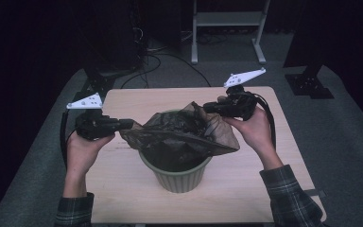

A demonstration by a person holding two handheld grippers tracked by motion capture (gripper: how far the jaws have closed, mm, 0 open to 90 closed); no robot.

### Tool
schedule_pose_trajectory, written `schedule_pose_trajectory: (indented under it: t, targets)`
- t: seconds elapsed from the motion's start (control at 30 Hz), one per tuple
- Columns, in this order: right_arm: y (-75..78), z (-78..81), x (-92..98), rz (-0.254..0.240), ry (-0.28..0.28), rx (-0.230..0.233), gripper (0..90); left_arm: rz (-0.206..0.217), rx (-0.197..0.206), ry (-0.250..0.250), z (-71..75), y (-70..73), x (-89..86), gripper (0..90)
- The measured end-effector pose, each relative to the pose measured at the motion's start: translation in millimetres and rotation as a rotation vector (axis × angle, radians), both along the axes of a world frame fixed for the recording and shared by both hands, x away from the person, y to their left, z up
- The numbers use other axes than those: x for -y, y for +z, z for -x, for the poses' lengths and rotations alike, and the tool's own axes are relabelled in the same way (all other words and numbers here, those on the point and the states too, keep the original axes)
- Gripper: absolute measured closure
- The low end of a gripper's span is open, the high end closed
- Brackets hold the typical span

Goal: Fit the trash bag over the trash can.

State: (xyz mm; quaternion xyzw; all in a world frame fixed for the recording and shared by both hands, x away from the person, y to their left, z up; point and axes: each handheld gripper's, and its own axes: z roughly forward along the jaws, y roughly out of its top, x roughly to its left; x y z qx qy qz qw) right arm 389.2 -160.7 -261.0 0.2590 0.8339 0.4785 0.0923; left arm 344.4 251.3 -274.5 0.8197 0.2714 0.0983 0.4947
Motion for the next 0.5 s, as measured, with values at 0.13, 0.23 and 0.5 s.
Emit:
schedule_pose_trajectory:
  t: [0.13,0.23,0.5]
  targets:
    - [-10.4,-2.9,16.7,-0.023,-0.08,0.02,89.7,-0.007,-0.001,0.019,-0.9,-3.4,-5.3,89.6]
    - [-14.3,-2.6,29.2,-0.043,-0.133,0.044,89.7,-0.023,-0.003,0.039,-2.6,-6.5,-7.7,89.7]
    - [-19.8,4.0,50.2,-0.033,-0.247,0.119,89.8,-0.056,0.002,0.086,-10.1,-8.7,-8.9,89.8]
